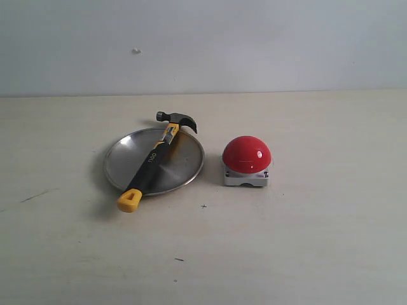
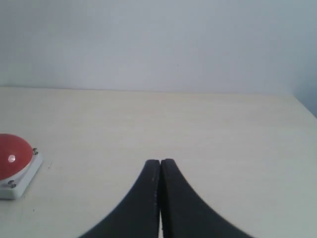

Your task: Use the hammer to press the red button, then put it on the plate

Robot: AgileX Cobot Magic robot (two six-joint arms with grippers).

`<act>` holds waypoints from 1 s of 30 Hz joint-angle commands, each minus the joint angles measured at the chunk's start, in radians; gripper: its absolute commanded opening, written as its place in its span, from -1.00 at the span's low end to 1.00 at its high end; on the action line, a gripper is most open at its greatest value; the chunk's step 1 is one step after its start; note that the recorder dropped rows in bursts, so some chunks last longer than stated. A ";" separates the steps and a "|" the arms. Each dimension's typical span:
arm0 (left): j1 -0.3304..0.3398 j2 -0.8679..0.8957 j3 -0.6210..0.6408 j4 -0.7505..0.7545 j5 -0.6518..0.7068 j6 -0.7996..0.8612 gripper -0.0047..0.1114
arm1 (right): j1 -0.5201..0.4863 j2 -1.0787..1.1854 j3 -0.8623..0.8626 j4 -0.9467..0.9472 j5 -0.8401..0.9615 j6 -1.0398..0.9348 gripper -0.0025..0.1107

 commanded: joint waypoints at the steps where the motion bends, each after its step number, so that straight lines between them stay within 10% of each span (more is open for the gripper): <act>1: 0.000 -0.002 0.000 -0.001 -0.004 -0.001 -0.91 | -0.008 -0.051 0.046 -0.086 -0.005 0.126 -0.96; 7: 0.000 -0.002 0.000 -0.001 -0.004 -0.001 -0.91 | -0.008 -0.240 0.090 -0.490 0.034 0.635 -0.96; 30: 0.000 -0.002 0.000 -0.001 -0.004 -0.001 -0.91 | -0.008 -0.542 0.201 -0.447 0.270 0.615 -0.96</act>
